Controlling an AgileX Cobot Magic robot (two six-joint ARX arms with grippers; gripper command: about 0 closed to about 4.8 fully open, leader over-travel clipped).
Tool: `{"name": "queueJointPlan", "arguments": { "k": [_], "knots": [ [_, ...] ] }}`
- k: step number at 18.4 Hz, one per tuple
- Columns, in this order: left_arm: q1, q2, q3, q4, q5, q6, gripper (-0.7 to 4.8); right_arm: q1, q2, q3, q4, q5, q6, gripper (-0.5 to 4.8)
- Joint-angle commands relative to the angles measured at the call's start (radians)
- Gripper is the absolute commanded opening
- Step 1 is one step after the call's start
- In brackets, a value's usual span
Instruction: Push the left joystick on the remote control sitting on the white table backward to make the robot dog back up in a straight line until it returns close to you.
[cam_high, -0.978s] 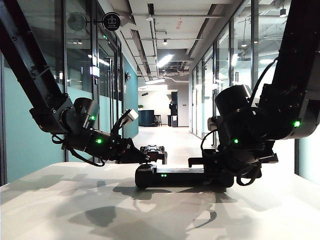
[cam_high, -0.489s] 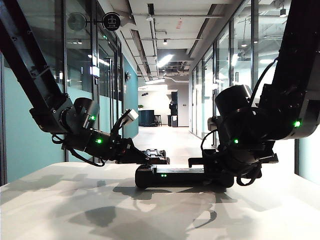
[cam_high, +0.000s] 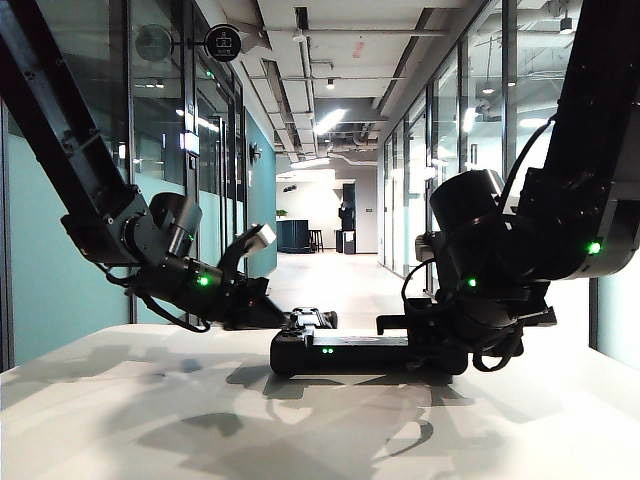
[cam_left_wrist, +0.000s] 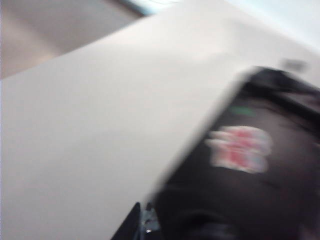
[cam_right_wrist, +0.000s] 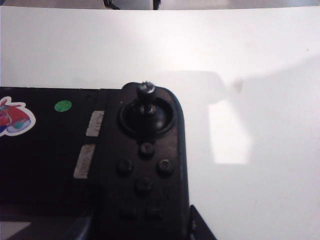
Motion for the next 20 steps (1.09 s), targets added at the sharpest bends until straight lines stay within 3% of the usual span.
{"name": "queueJointPlan", "arguments": {
  "k": [1, 3, 5, 7, 10, 12, 20],
  "knots": [
    [0.000, -0.039, 0.004, 0.017, -0.186, -0.117, -0.06, -0.001, -0.006, 0.004, 0.026, 0.010, 0.008, 2.02],
    [0.000, -0.065, 0.003, 0.013, -0.288, -0.180, -0.06, -0.001, -0.006, 0.004, 0.025, 0.002, 0.008, 2.02],
    [0.000, -0.102, 0.003, -0.011, -0.366, -0.186, -0.06, -0.001, -0.006, 0.004, 0.019, -0.025, 0.007, 2.05],
    [-0.001, -0.141, 0.003, -0.053, -0.403, -0.212, -0.06, -0.002, -0.006, 0.004, 0.019, -0.042, 0.002, 2.70],
    [-0.001, -0.207, 0.003, -0.144, -0.445, -0.223, -0.06, -0.002, -0.006, 0.003, 0.020, -0.036, 0.000, 2.95],
    [-0.001, -0.239, 0.003, -0.175, -0.446, -0.223, -0.06, -0.002, -0.006, 0.003, 0.015, -0.037, -0.002, 3.44],
    [-0.001, -0.368, 0.002, -0.258, -0.562, -0.226, -0.06, -0.002, -0.108, 0.002, -0.071, -0.035, -0.081, 3.35]
  ]
}}
